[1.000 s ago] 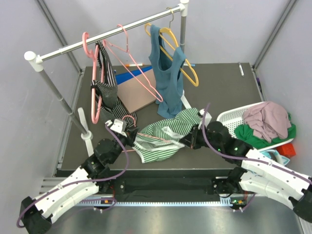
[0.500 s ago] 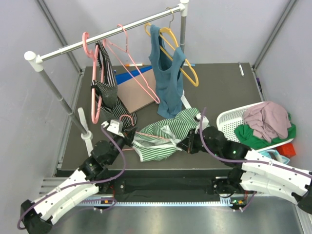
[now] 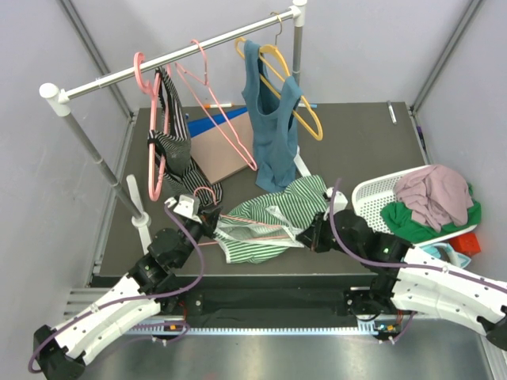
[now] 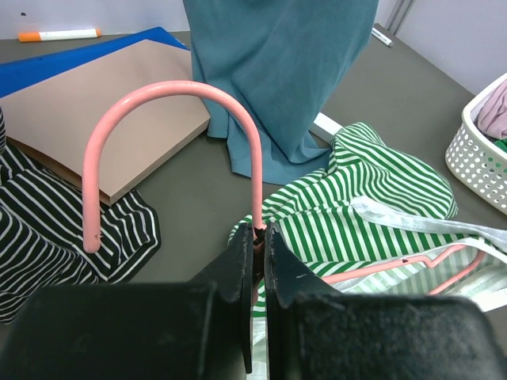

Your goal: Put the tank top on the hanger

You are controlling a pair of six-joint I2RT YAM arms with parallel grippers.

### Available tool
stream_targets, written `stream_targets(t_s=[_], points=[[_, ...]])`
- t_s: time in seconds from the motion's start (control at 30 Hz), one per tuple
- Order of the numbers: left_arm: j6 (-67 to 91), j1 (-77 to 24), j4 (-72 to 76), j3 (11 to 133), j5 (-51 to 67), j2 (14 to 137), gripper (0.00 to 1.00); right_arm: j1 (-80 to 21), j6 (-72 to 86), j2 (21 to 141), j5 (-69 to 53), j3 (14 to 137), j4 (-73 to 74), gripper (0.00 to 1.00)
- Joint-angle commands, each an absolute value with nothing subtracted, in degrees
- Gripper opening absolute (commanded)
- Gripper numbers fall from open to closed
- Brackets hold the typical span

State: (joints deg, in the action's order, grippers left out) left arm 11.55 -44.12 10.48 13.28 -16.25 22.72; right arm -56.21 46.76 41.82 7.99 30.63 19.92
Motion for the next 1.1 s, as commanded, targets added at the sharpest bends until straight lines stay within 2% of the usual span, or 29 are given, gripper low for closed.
stream_targets(t_s=[0.0,0.4,0.47,0.57,0.6,0.67,0.73,0.83,0.9,1.07], points=[[11.0,-43.9,12.7,12.8,-17.8,21.9,0.0,-57.7,47.1,43.3,7.6,30.4,18.6,0.0],[11.0,-43.9,12.7,12.6,-18.2,20.7,0.0,-59.0,48.1,47.6,5.4,28.7,13.4,0.01],[11.1,-43.9,12.7,12.4,-18.0,20.4,0.0,-59.1,48.3,48.0,5.3,27.9,12.4,0.04],[11.2,-43.9,12.7,12.3,-17.8,20.5,0.0,-59.2,48.3,47.5,4.7,27.0,9.2,0.17],[11.2,-43.9,12.7,12.4,-17.8,20.6,0.0,-59.2,48.3,47.2,4.9,26.9,7.9,0.24],[11.2,-43.9,12.7,12.4,-17.6,20.6,0.0,-59.3,48.1,47.0,5.3,27.0,7.0,0.31],[11.2,-43.9,12.7,12.3,-17.4,20.5,0.0,-59.3,47.6,47.4,5.5,27.2,6.8,0.43],[11.2,-43.9,12.8,12.2,-17.1,20.5,0.0,-59.2,46.9,48.1,6.1,28.0,8.3,0.46],[11.3,-43.9,12.8,12.2,-16.8,20.5,0.0,-59.3,46.7,47.5,7.2,28.9,10.9,0.51],[11.3,-43.9,12.8,12.1,-16.7,20.4,0.0,-59.3,45.2,41.0,12.9,32.3,18.3,0.58]])
